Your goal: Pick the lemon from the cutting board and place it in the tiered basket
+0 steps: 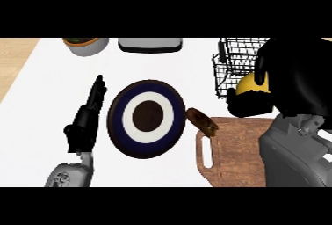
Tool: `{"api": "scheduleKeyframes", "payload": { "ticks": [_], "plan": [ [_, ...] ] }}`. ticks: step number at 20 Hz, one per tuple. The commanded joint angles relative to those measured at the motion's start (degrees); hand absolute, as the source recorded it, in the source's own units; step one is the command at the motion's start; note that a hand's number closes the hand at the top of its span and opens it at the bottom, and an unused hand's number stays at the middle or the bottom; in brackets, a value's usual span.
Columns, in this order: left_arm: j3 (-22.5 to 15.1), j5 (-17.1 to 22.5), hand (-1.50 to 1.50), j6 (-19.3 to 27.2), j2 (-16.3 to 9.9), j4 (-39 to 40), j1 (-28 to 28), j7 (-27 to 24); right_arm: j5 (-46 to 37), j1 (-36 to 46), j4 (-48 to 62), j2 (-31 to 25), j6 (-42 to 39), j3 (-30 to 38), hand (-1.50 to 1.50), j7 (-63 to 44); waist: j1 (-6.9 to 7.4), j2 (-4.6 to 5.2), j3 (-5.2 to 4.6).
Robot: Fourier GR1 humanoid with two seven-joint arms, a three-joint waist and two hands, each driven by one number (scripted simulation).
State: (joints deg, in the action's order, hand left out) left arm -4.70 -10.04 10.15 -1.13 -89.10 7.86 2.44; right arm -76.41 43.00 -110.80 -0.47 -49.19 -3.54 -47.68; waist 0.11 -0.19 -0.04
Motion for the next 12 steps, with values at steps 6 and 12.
{"api": "scheduleKeyframes", "payload": {
  "ticks": [6, 12],
  "plan": [
    [0.9, 0.0, 0.0, -0.8, -1.2, 0.7, 1.7, 0.3, 8.8, 11.5, 9.1, 0.5, 4.9, 9.4, 1.5, -8.4, 0.27, 0.18, 0.01],
    [0.9, 0.1, 0.0, -1.1, -1.3, -0.6, 0.6, 1.6, 6.9, 16.8, 21.6, -5.9, 11.0, 14.7, 1.5, -2.2, 0.49, 0.27, 0.02]
  ]
}}
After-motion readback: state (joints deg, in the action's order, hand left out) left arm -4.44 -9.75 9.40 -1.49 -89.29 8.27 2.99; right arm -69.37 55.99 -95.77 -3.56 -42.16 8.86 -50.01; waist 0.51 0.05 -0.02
